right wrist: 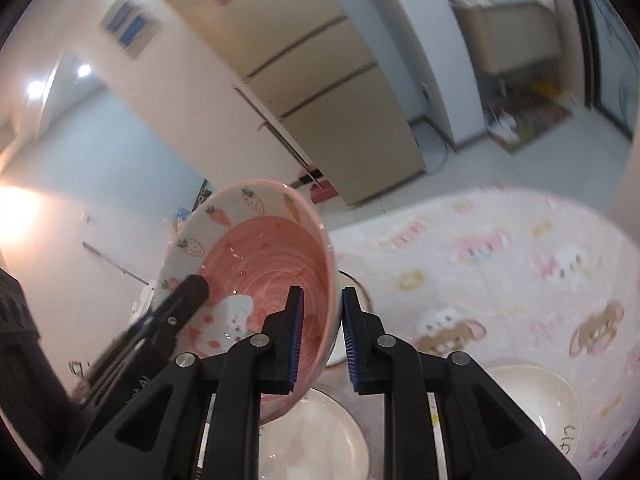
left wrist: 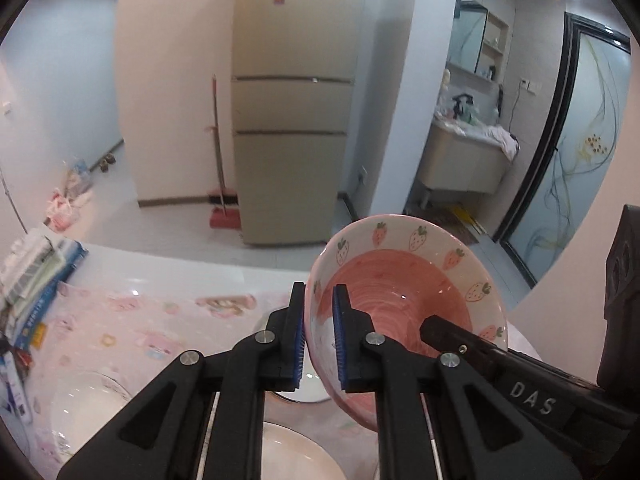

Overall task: Organize plates and bowls
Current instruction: 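Lift the pink strawberry bowl and carry it toward the stacked bowls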

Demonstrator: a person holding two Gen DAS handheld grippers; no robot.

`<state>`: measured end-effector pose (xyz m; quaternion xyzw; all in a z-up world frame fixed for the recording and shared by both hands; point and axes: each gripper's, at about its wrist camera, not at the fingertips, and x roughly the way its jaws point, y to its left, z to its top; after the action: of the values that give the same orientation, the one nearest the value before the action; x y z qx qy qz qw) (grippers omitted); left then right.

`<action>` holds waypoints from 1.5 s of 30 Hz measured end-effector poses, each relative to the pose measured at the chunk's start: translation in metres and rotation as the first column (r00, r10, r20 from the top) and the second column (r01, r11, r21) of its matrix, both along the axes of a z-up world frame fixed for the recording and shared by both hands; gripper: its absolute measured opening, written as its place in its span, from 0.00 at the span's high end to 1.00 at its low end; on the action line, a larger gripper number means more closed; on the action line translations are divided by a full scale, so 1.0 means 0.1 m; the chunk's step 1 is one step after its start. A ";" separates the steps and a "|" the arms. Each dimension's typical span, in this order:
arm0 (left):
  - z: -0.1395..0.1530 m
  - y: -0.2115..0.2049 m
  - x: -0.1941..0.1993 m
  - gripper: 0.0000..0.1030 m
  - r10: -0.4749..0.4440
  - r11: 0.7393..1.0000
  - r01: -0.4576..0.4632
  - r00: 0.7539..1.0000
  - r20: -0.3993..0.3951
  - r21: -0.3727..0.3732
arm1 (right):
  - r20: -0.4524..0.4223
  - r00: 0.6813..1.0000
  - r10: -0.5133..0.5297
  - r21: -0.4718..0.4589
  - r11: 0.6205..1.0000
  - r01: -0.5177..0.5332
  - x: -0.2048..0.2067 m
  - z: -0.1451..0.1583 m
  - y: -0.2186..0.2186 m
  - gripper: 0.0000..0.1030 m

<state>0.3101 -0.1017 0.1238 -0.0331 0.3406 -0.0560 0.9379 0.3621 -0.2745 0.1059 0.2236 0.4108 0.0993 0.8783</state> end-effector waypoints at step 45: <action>-1.34 0.46 0.68 0.90 -0.054 0.998 0.058 0.961 -0.270 0.006 | -0.126 0.989 0.074 -0.374 0.920 -0.117 0.67 -1.16 0.81 0.69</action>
<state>0.3778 -0.0556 -0.0106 -0.0245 0.4661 -0.0752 0.8812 0.4286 -0.1935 -0.0102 0.0338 0.4799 0.0481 0.8753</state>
